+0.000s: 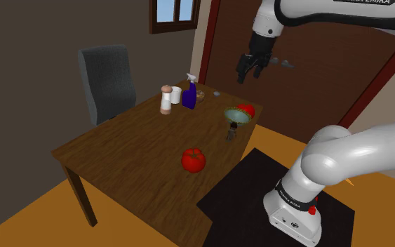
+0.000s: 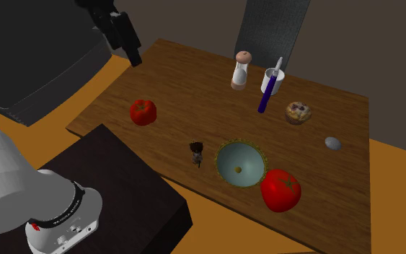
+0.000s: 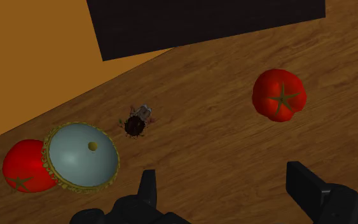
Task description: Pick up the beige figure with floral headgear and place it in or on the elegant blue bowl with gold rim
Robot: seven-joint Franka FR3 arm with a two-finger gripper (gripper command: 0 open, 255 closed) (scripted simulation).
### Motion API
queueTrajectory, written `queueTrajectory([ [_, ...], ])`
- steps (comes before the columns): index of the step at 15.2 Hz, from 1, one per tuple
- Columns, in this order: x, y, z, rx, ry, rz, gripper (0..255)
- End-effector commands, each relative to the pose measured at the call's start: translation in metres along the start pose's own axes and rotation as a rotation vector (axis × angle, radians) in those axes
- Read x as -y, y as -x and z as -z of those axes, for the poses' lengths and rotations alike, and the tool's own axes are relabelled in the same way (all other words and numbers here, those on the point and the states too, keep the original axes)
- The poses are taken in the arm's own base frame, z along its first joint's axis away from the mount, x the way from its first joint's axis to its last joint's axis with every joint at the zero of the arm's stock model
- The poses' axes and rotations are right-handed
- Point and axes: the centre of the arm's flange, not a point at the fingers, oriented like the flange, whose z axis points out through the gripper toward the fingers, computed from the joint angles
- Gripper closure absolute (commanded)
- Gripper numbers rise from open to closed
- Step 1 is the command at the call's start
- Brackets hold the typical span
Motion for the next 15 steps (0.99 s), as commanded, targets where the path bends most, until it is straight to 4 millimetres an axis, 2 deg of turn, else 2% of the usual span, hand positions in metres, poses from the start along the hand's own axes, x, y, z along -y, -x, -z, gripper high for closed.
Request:
queueTrajectory([
  [1,0.0,0.0,0.0,0.0,0.0,0.0,0],
  [15,-0.086,-0.031,-0.167,-0.019,-0.088,-0.016,0],
])
